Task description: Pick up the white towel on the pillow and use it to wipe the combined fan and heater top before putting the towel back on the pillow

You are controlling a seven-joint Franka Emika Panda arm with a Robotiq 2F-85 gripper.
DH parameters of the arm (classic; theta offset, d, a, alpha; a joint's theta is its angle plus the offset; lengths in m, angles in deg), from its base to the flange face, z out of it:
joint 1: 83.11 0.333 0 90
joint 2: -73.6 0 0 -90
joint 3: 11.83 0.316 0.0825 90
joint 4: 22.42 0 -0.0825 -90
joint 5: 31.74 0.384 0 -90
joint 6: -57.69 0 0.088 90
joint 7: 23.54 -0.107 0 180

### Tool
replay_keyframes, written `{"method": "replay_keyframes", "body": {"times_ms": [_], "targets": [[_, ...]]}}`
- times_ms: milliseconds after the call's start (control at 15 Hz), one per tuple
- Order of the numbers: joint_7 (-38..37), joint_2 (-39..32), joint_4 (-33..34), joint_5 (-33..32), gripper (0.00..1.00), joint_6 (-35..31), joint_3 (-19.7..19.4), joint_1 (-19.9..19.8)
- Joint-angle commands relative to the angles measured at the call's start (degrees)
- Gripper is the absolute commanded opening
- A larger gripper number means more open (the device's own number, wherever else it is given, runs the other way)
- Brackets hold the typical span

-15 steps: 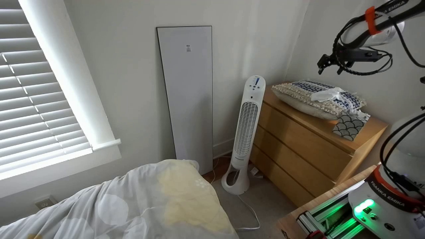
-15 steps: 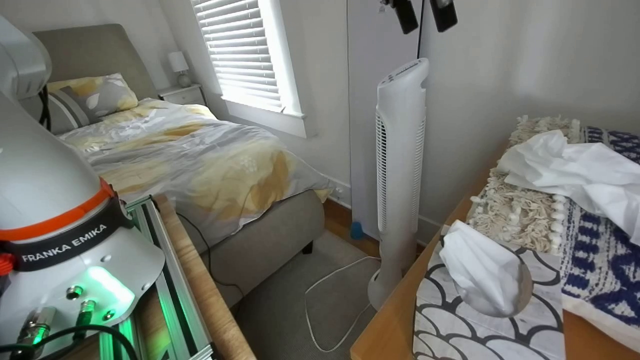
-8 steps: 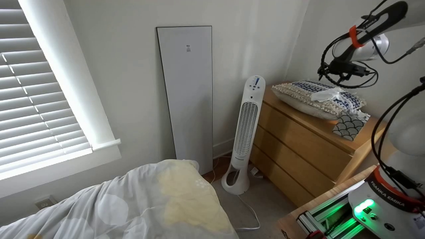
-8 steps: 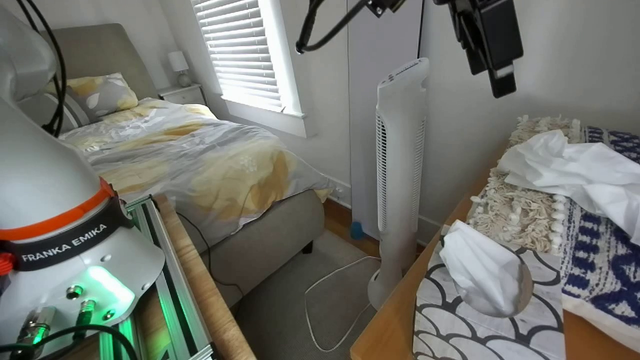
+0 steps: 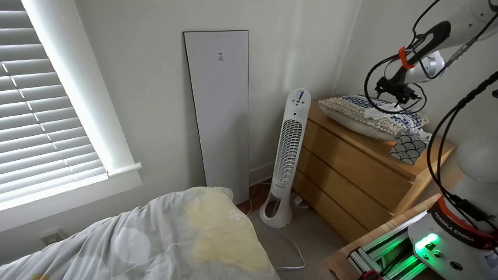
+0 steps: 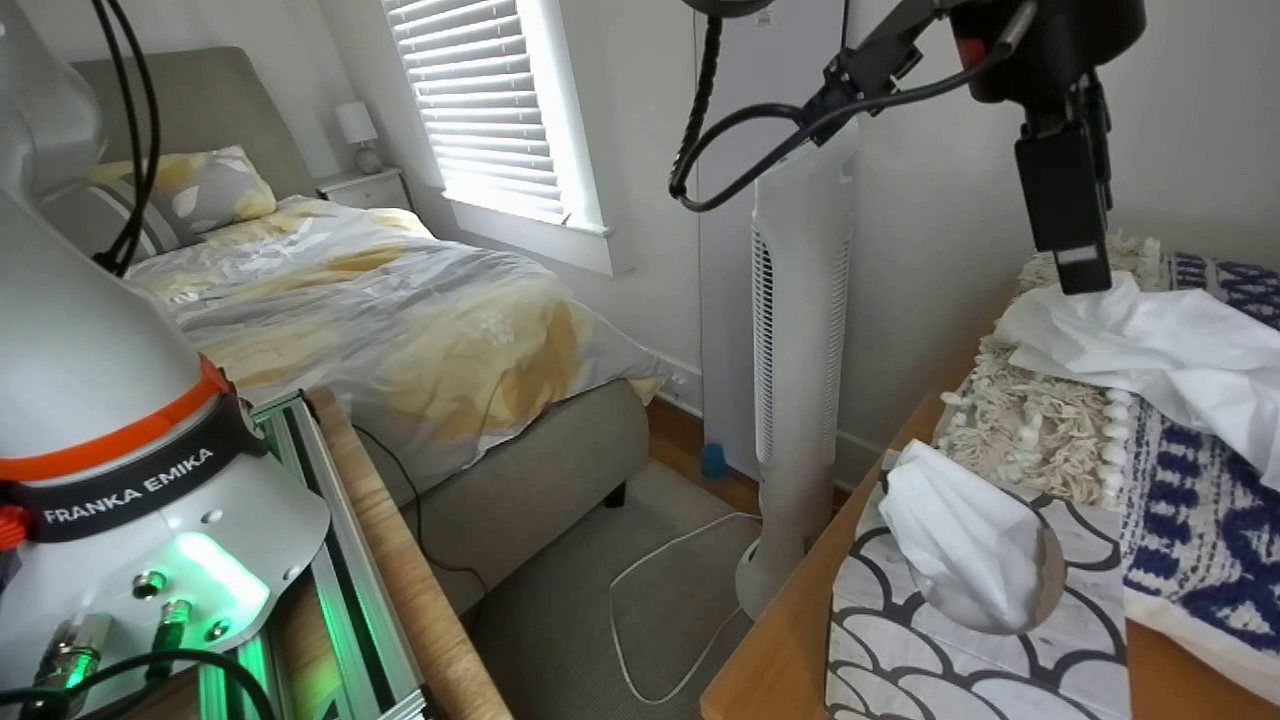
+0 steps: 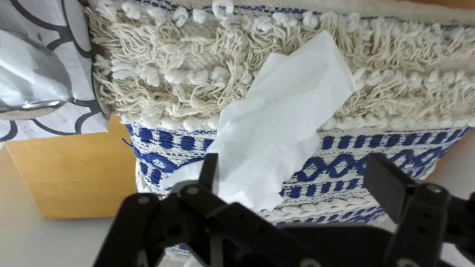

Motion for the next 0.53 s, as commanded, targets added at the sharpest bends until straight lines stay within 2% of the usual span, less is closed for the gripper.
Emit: {"method": "replay_keyframes", "body": {"times_ms": [0, 67, 133, 200, 267, 467], "targets": [[-12.5, -5.6, 3.2, -1.8, 1.00, -1.6, -3.3, 1.9], [-13.3, -7.3, 3.9, 0.1, 1.00, -1.9, -5.7, 4.2], [-14.9, -8.4, 4.5, 0.4, 0.94, -1.7, -6.4, 4.7], [-15.9, -9.5, 4.9, 1.2, 0.83, -2.1, -7.0, 5.3], [-16.7, -10.5, 5.4, 1.9, 0.68, -2.2, -7.4, 5.8], [-17.5, -13.2, 6.8, 3.8, 0.42, -2.9, -7.8, 6.8]]}}
